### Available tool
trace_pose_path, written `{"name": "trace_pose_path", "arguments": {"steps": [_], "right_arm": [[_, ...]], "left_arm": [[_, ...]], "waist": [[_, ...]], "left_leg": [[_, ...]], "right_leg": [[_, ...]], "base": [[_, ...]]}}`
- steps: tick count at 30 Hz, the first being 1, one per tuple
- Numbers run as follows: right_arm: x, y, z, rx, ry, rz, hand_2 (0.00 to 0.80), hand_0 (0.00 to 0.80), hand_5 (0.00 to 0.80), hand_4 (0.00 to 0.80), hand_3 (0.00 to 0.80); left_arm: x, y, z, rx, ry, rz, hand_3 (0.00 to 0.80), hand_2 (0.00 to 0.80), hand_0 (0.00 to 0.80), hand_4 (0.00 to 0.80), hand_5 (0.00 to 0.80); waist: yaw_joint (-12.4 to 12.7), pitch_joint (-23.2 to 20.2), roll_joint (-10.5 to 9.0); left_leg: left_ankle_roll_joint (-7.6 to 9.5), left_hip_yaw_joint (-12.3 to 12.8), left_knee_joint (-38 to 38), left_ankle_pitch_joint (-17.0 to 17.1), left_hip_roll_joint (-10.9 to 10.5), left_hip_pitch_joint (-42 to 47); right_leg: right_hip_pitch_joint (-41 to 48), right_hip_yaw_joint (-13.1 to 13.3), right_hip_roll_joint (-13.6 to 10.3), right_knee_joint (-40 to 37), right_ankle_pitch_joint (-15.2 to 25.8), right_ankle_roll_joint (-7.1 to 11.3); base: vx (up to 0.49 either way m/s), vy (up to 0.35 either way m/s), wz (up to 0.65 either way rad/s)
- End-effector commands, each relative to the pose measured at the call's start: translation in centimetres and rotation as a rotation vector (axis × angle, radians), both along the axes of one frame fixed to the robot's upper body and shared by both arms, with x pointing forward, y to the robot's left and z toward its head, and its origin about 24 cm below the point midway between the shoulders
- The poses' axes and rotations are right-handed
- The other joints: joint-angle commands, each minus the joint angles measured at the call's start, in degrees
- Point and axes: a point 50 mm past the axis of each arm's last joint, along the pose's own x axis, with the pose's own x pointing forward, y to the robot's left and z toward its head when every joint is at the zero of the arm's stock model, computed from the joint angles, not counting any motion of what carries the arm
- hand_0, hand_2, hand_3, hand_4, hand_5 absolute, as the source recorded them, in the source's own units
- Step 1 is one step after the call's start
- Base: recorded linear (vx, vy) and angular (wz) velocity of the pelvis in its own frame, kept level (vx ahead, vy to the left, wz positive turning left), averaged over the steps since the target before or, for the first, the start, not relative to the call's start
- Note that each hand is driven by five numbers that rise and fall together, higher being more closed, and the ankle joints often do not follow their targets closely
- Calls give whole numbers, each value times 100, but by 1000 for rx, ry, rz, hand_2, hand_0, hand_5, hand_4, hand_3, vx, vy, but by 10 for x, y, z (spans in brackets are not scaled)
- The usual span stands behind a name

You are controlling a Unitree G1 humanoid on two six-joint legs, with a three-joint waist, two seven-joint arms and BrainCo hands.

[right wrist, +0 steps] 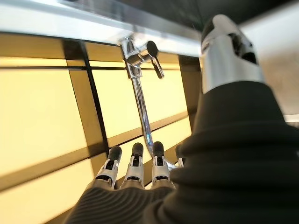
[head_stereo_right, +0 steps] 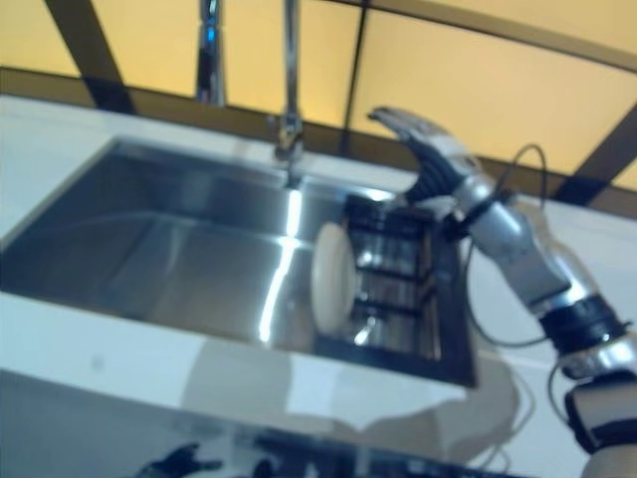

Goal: Take plates into dishwasher

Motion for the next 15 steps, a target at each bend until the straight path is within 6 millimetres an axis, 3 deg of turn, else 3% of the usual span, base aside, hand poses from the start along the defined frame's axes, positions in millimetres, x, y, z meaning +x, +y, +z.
{"name": "trace_pose_path", "arguments": {"steps": [1, 6, 15], "right_arm": [[-3, 2, 41, -167, -156, -23, 0, 0, 0, 0, 0], [-7, 10, 47, -426, -190, -16, 0, 0, 0, 0, 0], [-13, 24, 48, -776, -248, 43, 0, 0, 0, 0, 0]], "left_arm": [[0, 4, 1, 8, -22, -4, 0, 0, 0, 0, 0], [-5, 7, 2, 16, -23, -2, 0, 0, 0, 0, 0], [-8, 11, 4, 20, -24, 13, 0, 0, 0, 0, 0]], "waist": [[372, -363, -57], [464, -387, -132], [504, -421, -182]], "left_leg": [[237, 515, -9, -260, -291, -2], [161, 652, -18, -194, -223, -39], [111, 729, -30, -103, -190, -72]], "right_leg": [[-102, -202, -113, 307, -266, 356], [60, -394, -89, 190, -307, 318], [183, -475, -34, 124, -341, 276]], "base": [[80, -119, 17], [39, -77, 13], [24, -20, 10]]}}
